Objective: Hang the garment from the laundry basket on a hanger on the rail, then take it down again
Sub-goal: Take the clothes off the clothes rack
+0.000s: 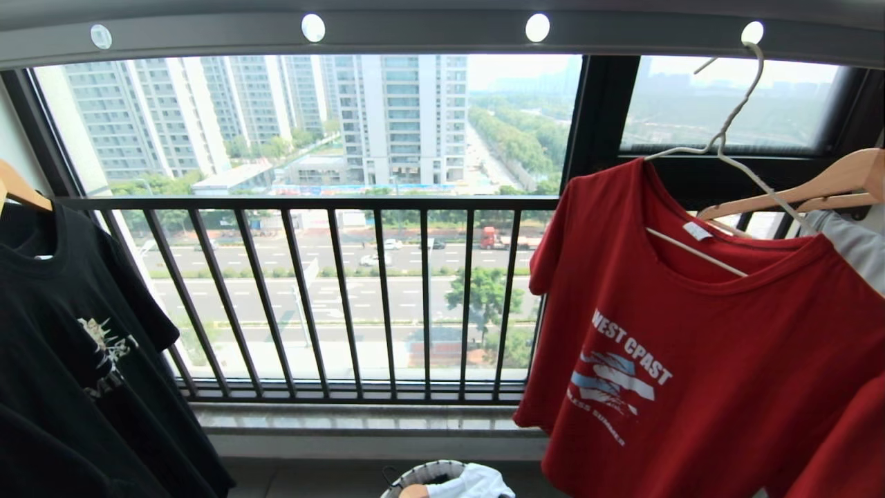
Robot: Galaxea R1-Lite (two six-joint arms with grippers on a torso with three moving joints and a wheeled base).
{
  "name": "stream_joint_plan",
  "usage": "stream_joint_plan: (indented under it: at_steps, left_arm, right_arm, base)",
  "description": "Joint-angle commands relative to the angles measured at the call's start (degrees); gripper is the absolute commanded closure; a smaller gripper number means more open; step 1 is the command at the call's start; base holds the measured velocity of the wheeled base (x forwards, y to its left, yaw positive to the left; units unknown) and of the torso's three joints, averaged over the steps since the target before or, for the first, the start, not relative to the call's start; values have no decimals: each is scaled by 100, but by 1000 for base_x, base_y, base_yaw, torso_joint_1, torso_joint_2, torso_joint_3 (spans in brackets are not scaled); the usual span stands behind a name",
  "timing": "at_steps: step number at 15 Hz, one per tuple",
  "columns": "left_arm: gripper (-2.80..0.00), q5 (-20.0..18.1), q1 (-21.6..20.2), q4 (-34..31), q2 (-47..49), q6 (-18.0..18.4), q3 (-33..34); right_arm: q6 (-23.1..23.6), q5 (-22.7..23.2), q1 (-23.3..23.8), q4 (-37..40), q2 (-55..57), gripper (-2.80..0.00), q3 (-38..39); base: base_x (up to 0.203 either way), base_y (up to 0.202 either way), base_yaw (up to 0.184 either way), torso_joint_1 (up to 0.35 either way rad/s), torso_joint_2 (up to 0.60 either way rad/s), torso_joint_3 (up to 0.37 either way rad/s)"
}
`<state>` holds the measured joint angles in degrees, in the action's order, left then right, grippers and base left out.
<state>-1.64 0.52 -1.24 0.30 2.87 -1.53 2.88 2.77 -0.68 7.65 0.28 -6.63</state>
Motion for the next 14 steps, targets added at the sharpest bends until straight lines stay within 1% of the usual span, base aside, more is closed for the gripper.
stream_joint_plan:
  at_steps: [1,3,4,5,6,14]
  left_arm:
    - [0,-3,0,89,-22,26,155]
    - [0,6,0,89,-22,12,153]
    - [0,17,0,89,-22,-55,162]
    - [0,34,0,91,-22,-150,161]
    - [0,54,0,92,-16,-171,162]
    - [0,67,0,89,-13,-173,162]
  right_arm:
    - [119,-69,-2,-749,-28,0,673]
    - [76,-92,-2,-765,-28,0,663]
    - [-21,-101,-2,-765,-28,0,663]
    - [-33,-101,-2,-765,-28,0,663]
    - [-33,-101,-2,-765,-28,0,663]
    - [-33,-101,-2,-765,-28,0,663]
  base:
    - [0,0,0,0,0,0]
    - [0,0,0,0,0,0]
    - [0,0,0,0,0,0]
    - [0,0,0,0,0,0]
    - [0,0,0,0,0,0]
    - [0,0,0,0,0,0]
